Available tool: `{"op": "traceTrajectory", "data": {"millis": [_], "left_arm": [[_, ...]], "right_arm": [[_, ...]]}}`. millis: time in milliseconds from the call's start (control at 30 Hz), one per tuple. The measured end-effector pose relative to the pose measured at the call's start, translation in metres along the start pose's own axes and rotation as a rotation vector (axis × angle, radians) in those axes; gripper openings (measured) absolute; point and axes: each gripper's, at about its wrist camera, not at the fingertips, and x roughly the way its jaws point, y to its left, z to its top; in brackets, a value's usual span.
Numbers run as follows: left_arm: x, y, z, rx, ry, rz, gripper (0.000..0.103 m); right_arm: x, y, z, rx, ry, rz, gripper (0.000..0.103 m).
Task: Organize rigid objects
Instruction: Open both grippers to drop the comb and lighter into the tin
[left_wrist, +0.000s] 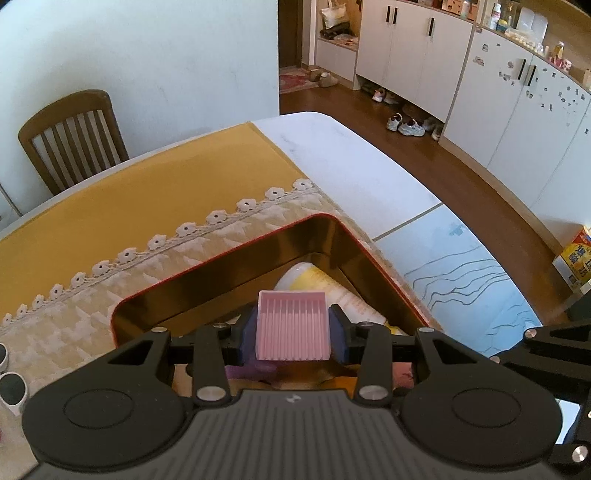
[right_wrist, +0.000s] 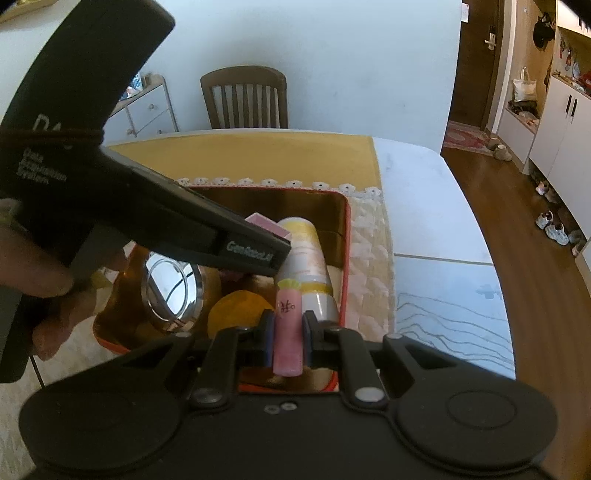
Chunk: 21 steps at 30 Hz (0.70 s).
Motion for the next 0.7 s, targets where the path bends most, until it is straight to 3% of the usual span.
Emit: {"op": "traceTrajectory", "data": {"millis": [400, 600, 700], "left_arm": [[0.0, 0.004, -0.006, -0.047, -0.004, -0.02, 0.041], [-0.007, 0.006, -0.009, -0.07, -0.011, -0.034, 0.057], [-0.013, 0.009, -0.011, -0.081, -0.024, -0.041, 0.058]], "right_arm": [[0.005, -0.01, -0.007, 0.038, 0.009, 0.007, 0.022], [0.0, -0.012, -0.008, 0.063, 0.004, 0.017, 0.025], [-0.004, -0.013, -0.008, 0.08, -0.004, 0.023, 0.028]]}}
